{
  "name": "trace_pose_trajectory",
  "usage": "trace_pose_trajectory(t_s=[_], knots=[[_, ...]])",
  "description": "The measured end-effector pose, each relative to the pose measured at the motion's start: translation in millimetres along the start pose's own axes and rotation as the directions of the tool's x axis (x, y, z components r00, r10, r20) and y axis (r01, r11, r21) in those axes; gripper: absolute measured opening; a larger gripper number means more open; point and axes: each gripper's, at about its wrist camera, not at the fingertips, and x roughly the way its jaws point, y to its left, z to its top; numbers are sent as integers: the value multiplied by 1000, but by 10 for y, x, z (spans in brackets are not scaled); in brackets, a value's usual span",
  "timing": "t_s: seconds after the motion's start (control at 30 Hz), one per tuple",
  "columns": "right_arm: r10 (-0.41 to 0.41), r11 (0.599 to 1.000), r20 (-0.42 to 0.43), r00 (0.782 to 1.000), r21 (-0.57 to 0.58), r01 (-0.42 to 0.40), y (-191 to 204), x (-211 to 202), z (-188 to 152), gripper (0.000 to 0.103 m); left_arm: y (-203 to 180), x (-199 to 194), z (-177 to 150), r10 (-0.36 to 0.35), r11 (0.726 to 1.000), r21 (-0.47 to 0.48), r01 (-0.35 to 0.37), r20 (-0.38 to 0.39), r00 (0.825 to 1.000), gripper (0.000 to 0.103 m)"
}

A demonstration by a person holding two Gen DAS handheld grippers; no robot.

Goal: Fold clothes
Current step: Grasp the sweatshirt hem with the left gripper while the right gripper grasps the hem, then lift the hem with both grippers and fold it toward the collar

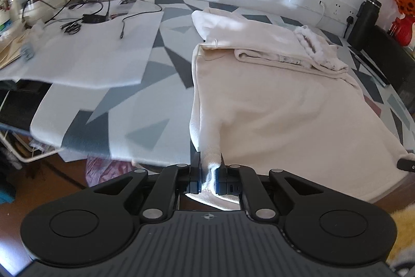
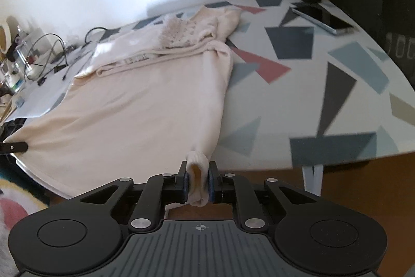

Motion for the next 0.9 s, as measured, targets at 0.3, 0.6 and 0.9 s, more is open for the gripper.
trace_pose_trajectory(t_s=[0.3, 0.6, 0.9], knots=[[46, 998, 199, 979, 43, -55, -22, -163, 710, 9, -63, -86, 542, -30, 998, -48, 39, 180, 983, 9], [81, 987, 353, 932, 101, -124, -174, -228, 1577, 7, -149, -80, 1395, -75, 993, -62, 103, 347, 935, 9], [32, 987, 367, 930, 135, -88, -162, 192, 2195, 6, -133, 379, 1994, -81, 994, -41, 97, 289, 954, 9]])
